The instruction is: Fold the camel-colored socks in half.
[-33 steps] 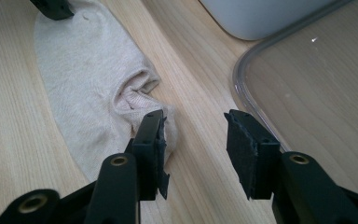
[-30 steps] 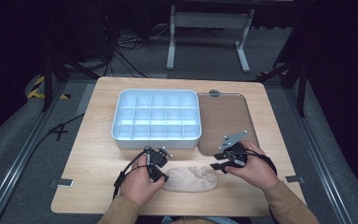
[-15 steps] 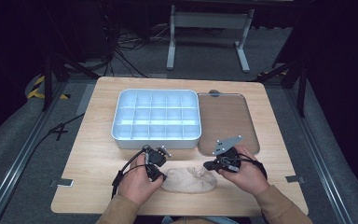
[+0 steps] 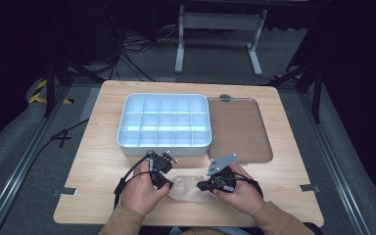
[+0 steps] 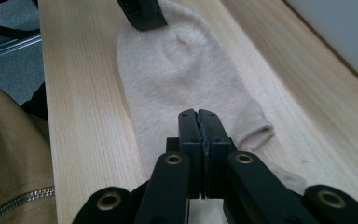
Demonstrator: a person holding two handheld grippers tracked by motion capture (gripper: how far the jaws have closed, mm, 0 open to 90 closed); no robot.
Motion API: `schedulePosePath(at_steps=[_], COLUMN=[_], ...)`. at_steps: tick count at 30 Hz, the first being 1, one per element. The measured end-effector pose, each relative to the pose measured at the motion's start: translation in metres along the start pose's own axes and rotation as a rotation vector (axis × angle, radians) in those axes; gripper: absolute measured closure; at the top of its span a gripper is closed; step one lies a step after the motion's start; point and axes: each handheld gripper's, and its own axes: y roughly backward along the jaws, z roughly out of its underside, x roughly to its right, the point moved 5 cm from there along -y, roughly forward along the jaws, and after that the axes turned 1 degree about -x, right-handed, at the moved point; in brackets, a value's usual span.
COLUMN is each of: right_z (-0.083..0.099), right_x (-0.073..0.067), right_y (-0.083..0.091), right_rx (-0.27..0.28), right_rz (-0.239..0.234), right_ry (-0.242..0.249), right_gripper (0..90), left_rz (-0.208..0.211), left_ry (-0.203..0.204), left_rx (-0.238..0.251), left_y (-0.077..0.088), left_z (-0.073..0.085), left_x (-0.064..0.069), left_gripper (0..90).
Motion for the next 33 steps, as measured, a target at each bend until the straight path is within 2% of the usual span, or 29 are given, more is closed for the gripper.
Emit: schedulePosePath(at_steps=[8, 11, 13, 16, 33], right_z=[0.000, 0.003, 0.005, 0.005, 0.005], right_x=[-0.003, -0.002, -0.001, -0.001, -0.002], right_y=[-0.011, -0.017, -0.020, -0.021, -0.021], right_rx=[-0.007, -0.031, -0.041, -0.045, -0.046], right_rz=[0.008, 0.030, 0.027, 0.019, 0.045], right_ry=[0.005, 0.019, 0.017, 0.008, 0.045], right_gripper=[89.9, 89.9, 89.8, 89.9, 90.0], left_rz=[0.001, 0.007, 0.009, 0.015, 0.024], left_ry=[-0.002, 0.004, 0.004, -0.002, 0.001], left_rx=[-0.001, -0.002, 0.001, 0.005, 0.003], left_y=[0.003, 0.005, 0.006, 0.008, 0.011], left_z=[0.000, 0.001, 0.001, 0.001, 0.001], left_x=[0.002, 0.004, 0.004, 0.005, 0.006], left_gripper=[84.9, 85.0, 85.0, 85.0, 85.0])
